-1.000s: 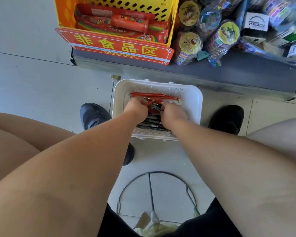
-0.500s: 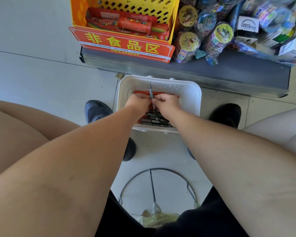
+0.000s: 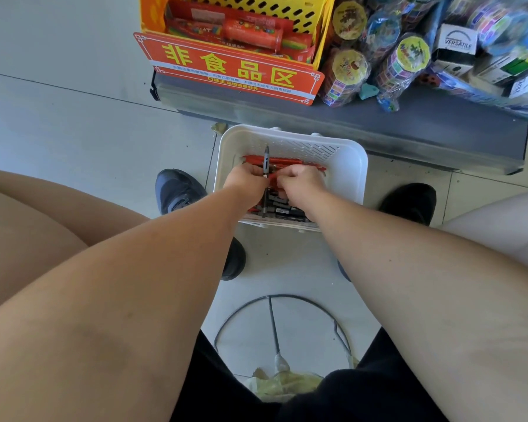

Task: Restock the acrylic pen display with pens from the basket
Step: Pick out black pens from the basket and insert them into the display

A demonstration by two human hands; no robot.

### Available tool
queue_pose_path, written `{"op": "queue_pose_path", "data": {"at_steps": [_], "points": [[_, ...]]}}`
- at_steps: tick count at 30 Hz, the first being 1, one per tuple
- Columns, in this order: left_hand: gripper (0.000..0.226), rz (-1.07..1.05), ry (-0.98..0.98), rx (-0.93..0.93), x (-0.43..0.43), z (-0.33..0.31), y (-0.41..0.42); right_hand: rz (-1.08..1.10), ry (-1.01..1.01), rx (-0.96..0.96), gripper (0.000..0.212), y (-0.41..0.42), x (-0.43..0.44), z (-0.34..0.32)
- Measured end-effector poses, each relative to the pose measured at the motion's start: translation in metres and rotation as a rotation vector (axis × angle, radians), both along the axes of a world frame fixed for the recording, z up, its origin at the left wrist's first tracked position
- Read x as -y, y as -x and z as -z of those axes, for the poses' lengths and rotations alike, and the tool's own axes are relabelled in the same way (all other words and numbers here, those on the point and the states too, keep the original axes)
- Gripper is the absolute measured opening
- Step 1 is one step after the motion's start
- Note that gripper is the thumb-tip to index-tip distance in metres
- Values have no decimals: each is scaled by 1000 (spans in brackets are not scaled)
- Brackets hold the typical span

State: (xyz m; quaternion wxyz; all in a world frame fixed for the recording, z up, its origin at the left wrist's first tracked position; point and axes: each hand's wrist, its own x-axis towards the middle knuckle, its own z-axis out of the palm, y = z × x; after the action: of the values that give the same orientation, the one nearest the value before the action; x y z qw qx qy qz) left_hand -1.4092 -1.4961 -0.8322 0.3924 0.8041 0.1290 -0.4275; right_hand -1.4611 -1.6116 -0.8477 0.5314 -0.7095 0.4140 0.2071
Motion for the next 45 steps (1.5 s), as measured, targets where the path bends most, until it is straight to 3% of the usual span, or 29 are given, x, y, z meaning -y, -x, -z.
{"op": "queue_pose_path", "data": {"at_steps": [5, 16, 21, 31, 35, 40, 45], "points": [[12, -32, 3, -24, 1, 5, -5, -423, 223, -142, 20, 11, 7, 11], [7, -66, 4, -106, 6, 11, -7, -747, 461, -353, 34, 15, 10, 15], [5, -79, -4, -113, 6, 10, -8, -739, 518, -369, 31, 18, 14, 14], [14, -52, -27, -96, 10, 1, -9, -756, 439, -370, 24, 20, 16, 8], [7, -51, -45, -108, 9, -4, -8, -642, 368, -301, 19, 24, 22, 11], [11, -53, -61, -91, 12, -9, -3, -335, 196, -182, 24, 22, 29, 9], [14, -59, -82, -84, 18, -15, -1, -226, 119, -152, 26, 25, 25, 7]]}}
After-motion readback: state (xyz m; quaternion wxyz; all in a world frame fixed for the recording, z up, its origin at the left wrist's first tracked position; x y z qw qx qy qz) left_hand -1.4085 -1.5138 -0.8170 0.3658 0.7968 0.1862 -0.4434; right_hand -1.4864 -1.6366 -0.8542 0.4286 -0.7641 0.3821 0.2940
